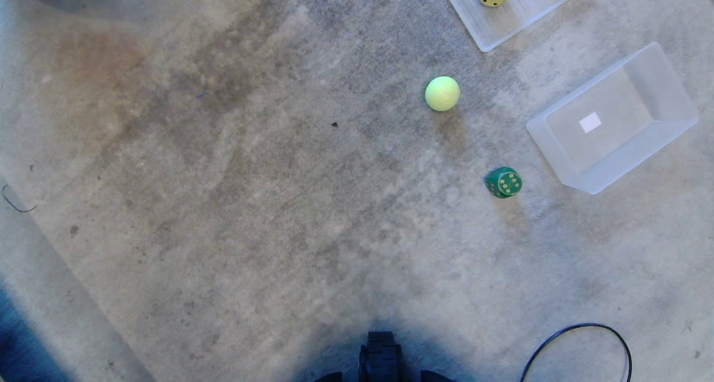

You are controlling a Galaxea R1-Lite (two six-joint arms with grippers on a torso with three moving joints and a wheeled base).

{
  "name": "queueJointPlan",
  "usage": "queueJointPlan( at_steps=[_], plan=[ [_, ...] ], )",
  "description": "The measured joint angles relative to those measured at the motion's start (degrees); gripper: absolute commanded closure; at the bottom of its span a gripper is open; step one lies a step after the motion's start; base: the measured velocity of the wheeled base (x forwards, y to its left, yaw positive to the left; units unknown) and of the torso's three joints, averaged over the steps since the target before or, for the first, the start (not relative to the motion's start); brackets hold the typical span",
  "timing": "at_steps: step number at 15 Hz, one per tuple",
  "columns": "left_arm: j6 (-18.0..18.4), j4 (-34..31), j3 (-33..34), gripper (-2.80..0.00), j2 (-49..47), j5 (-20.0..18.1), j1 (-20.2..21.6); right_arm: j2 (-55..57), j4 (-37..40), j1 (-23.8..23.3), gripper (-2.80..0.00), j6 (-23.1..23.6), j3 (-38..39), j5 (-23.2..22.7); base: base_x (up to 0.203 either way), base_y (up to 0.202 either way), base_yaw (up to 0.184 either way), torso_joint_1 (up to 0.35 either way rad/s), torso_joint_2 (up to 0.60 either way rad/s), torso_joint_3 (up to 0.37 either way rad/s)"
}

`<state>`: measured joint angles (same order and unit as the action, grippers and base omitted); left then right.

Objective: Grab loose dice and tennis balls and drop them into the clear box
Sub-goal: Pick up toys out of the box

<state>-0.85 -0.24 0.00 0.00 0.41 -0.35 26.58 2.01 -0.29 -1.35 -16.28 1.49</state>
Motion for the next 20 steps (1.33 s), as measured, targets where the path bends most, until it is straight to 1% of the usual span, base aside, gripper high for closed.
queueJointPlan(
  at_steps=[1, 3, 6, 8, 10, 11, 13, 14, 15, 17, 20],
  plan=[
    [0.0, 0.0, 0.0, 0.0, 0.0, 0.0, 0.0, 5.97, -3.74, 0.13, 0.0, -0.86, -0.94, -0.04, 0.0, 0.0, 0.0, 0.0, 0.0, 0.0],
    [0.0, -0.02, 0.0, 0.0, 0.0, 0.0, 0.0, 17.48, -12.65, 1.01, 0.0, -4.44, -2.31, -0.06, 0.0, 0.0, 0.0, 0.0, 0.0, 0.0],
    [-0.01, 0.0, 0.0, 0.0, 0.0, 0.0, 0.02, 33.24, -29.0, 5.61, 0.0, -11.16, -3.53, 0.33, 0.0, 0.0, 0.0, 0.0, 0.0, 0.0],
    [-0.02, -0.02, 0.0, 0.0, 0.0, 0.0, 0.02, 42.04, -37.98, 7.99, 0.0, -13.12, -4.9, 0.44, 0.0, 0.0, 0.0, 0.0, 0.0, 0.0],
    [0.0, -0.02, 0.0, 0.0, 0.0, 0.0, 0.02, 50.28, -43.49, 9.52, 0.0, -13.55, -6.65, 0.55, 0.0, 0.0, 0.0, 0.0, 0.0, 0.0],
    [0.01, -0.02, 0.0, 0.0, 0.0, 0.0, 0.02, 54.16, -45.53, 9.96, -2.8, -13.64, -7.66, 0.55, 0.0, 0.0, 0.0, 0.0, 0.0, 0.0],
    [0.0, -0.02, 0.0, 0.0, 0.0, 0.0, 0.02, 60.97, -50.66, 10.43, -2.8, -13.31, -9.48, 0.2, 0.0, 0.0, 0.0, 0.0, 0.0, 0.0],
    [0.01, 0.0, 0.0, 0.0, 0.0, 0.0, 0.02, 63.76, -53.33, 10.55, -2.8, -12.15, -10.62, -0.02, 0.0, 0.0, 0.0, 0.0, 0.0, 0.0],
    [0.01, -0.02, 0.0, 0.0, 0.0, -0.01, 0.02, 66.2, -55.17, 10.63, -2.8, -9.84, -11.83, -0.23, 0.0, 0.0, 0.0, 0.0, 0.0, 0.0],
    [0.01, 0.0, 0.0, 0.0, 0.0, 0.0, 0.0, 70.22, -56.49, 10.74, -2.8, -5.0, -13.03, -0.26, 0.0, 0.0, 0.0, 0.0, 0.0, 0.0],
    [0.0, -0.02, 0.0, 0.0, 0.0, 0.0, 0.02, 75.59, -62.0, 10.5, -2.8, -0.07, -13.84, -1.57, 0.0, 0.0, 0.0, 0.0, 0.0, 0.0]
  ],
)
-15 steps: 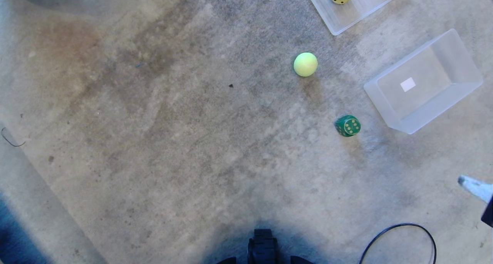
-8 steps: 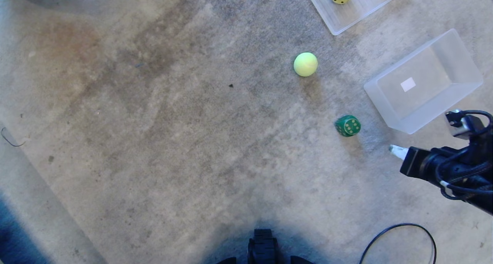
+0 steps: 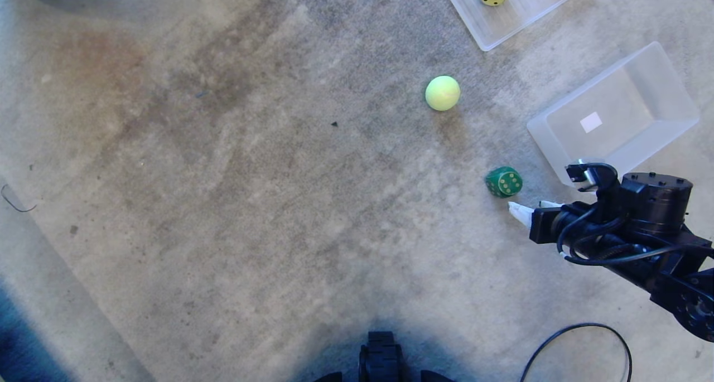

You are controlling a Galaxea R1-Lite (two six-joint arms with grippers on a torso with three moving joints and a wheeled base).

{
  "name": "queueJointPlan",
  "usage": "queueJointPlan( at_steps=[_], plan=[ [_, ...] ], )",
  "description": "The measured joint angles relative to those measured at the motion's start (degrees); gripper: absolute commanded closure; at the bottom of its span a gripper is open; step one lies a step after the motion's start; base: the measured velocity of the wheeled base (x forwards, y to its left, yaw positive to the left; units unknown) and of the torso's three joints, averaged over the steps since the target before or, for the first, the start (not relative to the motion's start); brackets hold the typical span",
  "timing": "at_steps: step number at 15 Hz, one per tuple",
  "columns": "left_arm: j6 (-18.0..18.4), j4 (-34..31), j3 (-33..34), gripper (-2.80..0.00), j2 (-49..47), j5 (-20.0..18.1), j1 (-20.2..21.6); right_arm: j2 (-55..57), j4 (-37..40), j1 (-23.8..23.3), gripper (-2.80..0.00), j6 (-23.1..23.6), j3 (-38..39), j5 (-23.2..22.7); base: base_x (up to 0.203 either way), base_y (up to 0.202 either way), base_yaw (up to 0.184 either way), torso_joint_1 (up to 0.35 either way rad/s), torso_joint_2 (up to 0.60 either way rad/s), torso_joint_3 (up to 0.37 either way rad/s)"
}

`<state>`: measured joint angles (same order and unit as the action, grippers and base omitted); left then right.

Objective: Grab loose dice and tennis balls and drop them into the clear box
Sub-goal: Pick up toys out of the box

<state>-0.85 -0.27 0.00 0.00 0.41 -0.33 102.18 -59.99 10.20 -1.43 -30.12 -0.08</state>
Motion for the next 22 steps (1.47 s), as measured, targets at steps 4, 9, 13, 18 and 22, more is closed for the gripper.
queueJointPlan(
  at_steps=[4, 9, 13, 18, 22],
  plan=[
    [0.0, 0.0, 0.0, 0.0, 0.0, -0.01, 0.0, 4.77, -7.23, -0.62, -2.8, 1.74, -0.41, -7.16, 0.0, 0.0, 0.0, 0.0, 0.0, 0.0],
    [0.01, 0.0, 0.0, 0.0, 0.0, 0.0, -0.02, 9.94, -14.81, -4.94, -2.8, 12.1, -2.09, -10.47, 0.0, 0.0, 0.0, 0.0, 0.0, 0.0],
    [0.05, 0.01, 0.0, 0.0, 0.0, 0.0, -0.02, 10.34, -13.22, -6.38, -2.8, 14.41, -2.69, -11.58, 0.0, 0.0, 0.0, 0.0, 0.0, 0.0],
    [0.0, 0.02, 0.0, 0.0, 0.0, 0.0, -0.02, 12.88, -17.07, -6.46, -2.8, 14.54, -4.55, -14.07, 0.0, 0.0, 0.0, 0.0, 0.0, 0.0],
    [0.01, 0.0, 0.0, 0.0, 0.0, 0.02, -0.02, 17.03, -21.08, -6.41, -2.8, 14.68, -7.73, -13.97, 0.0, 0.0, 0.0, 0.0, 0.0, 0.0]
  ],
)
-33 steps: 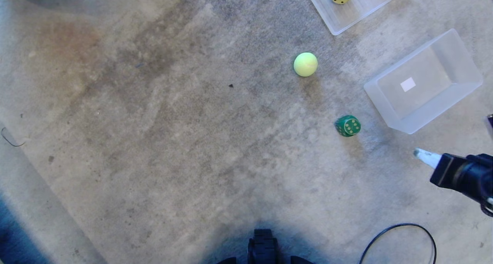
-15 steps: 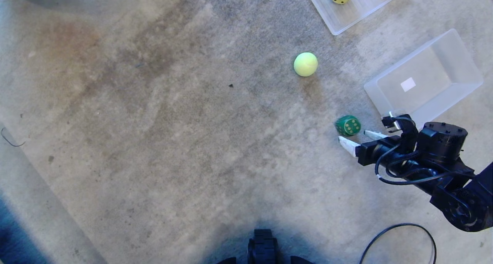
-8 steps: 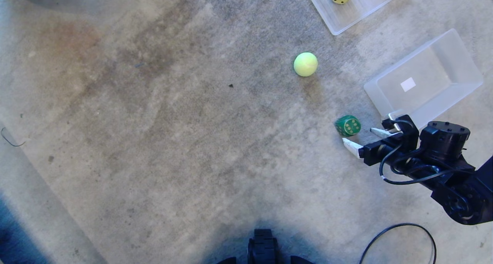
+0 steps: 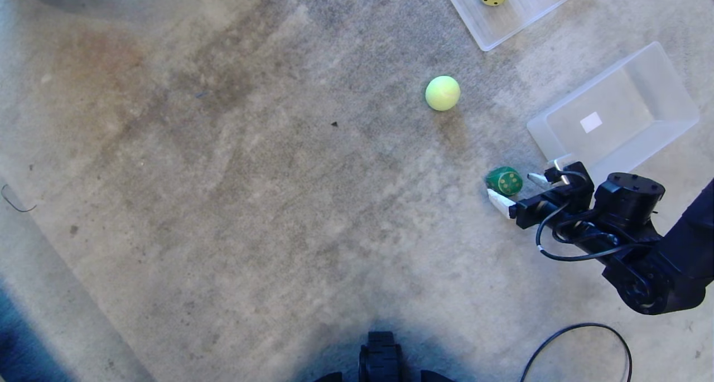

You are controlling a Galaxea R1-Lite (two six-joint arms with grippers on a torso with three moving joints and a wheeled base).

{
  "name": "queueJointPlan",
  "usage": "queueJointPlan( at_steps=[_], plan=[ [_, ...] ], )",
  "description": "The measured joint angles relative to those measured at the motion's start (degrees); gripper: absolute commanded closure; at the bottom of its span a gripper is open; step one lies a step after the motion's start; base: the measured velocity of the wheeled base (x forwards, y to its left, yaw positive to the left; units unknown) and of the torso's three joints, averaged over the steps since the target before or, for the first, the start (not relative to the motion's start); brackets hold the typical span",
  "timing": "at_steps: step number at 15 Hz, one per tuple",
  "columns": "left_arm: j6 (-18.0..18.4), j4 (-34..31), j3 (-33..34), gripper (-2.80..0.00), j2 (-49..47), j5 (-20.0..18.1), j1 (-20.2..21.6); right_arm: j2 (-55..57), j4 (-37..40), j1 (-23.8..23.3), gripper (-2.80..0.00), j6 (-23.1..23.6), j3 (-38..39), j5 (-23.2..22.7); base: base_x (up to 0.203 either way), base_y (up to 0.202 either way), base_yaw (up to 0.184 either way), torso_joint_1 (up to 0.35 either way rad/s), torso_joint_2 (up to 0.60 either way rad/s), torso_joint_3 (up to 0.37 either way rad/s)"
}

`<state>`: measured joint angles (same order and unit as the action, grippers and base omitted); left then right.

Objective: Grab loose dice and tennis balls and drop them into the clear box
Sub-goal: Pick up toys out of the box

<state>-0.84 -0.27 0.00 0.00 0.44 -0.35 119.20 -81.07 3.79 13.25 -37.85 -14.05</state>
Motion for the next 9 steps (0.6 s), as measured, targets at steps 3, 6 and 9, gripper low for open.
queueJointPlan(
  at_steps=[3, 6, 9],
  plan=[
    [0.0, 0.0, 0.0, 0.0, 0.0, -0.02, 0.0, 2.6, -1.86, -0.02, 0.0, 0.13, -2.63, 0.73, 0.0, 0.0, 0.0, 0.0, 0.0, 0.0],
    [0.0, 0.02, 0.0, 0.0, 0.0, -0.02, 0.0, 4.21, -2.19, -0.33, 0.0, 0.09, -3.88, 1.32, 0.0, 0.0, 0.0, 0.0, 0.0, 0.0],
    [0.0, 0.02, 0.0, 0.0, 0.0, -0.04, 0.02, 5.1, -2.26, -0.35, 0.0, 0.17, -4.56, 1.38, 0.0, 0.0, 0.0, 0.0, 0.0, 0.0]
  ],
)
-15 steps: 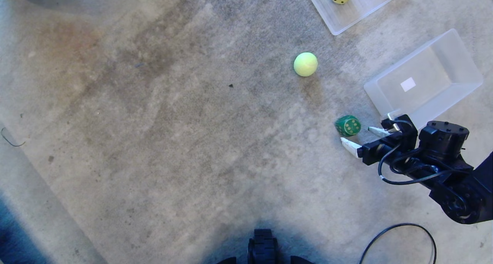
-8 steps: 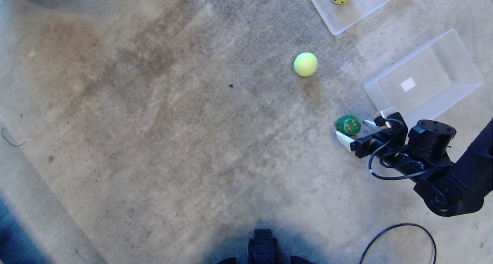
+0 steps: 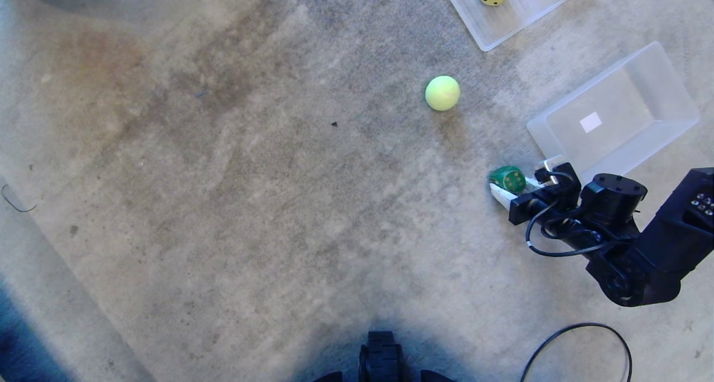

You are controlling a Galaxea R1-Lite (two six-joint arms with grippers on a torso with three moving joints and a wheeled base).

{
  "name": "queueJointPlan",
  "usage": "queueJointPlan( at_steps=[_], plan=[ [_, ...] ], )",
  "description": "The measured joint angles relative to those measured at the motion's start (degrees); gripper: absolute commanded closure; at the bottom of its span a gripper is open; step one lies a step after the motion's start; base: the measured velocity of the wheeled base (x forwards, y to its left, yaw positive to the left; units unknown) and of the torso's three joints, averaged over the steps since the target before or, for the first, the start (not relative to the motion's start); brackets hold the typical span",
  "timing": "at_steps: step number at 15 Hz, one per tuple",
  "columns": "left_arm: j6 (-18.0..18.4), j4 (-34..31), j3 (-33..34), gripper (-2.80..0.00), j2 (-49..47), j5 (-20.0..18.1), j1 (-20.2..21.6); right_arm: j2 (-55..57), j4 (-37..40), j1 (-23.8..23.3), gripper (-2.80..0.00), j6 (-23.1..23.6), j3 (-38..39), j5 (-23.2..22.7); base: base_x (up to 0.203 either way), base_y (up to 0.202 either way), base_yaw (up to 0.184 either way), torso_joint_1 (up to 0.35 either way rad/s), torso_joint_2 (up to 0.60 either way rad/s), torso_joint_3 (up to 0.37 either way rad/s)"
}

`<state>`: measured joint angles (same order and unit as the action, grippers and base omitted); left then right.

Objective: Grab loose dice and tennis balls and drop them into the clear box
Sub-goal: Pick up toys out of the box, then put the toys in the box

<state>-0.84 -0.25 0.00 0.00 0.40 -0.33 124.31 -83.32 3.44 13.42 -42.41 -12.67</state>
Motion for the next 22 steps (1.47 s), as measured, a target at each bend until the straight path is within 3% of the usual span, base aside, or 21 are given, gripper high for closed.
queueJointPlan(
  at_steps=[4, 9, 12, 15, 16, 19, 22],
  plan=[
    [-0.01, -0.02, 0.0, 0.0, 0.0, 0.01, -0.02, -1.69, 1.18, 0.05, 0.0, -0.23, 1.13, 0.15, 0.0, 0.0, 0.0, 0.0, 0.0, 0.0],
    [0.0, 0.0, 0.0, 0.0, 0.0, 0.01, -0.02, -14.69, 10.15, 1.36, 0.0, -3.84, 5.54, 1.05, 0.0, 0.0, 0.0, 0.0, 0.0, 0.0],
    [0.0, -0.02, 0.0, 0.0, 0.0, 0.03, -0.02, -24.13, 17.44, -0.08, 0.0, -6.26, 6.23, 4.34, 0.0, 0.0, 0.0, 0.0, 0.0, 0.0],
    [-0.02, 0.0, 0.0, 0.0, 0.0, 0.01, -0.02, -28.42, 18.44, -3.27, 0.0, -6.84, 6.3, 12.19, 0.0, 0.0, 0.0, 0.0, 0.0, 0.0],
    [-0.02, 0.0, 0.0, 0.0, 0.0, 0.04, -0.02, -28.48, 17.73, -4.07, -2.8, -6.89, 6.22, 14.61, 0.0, 0.0, 0.0, 0.0, 0.0, 0.0],
    [-0.02, -0.02, 0.0, 0.0, 0.0, 0.03, -0.02, -25.07, 10.91, -6.05, -2.8, -7.14, 5.18, 19.7, 0.0, 0.0, 0.0, 0.0, 0.0, 0.0],
    [-0.01, -0.02, 0.0, 0.0, 0.0, 0.01, 0.0, -20.95, 4.91, -7.56, -2.8, -7.56, 2.33, 21.54, 0.0, 0.0, 0.0, 0.0, 0.0, 0.0]
  ],
)
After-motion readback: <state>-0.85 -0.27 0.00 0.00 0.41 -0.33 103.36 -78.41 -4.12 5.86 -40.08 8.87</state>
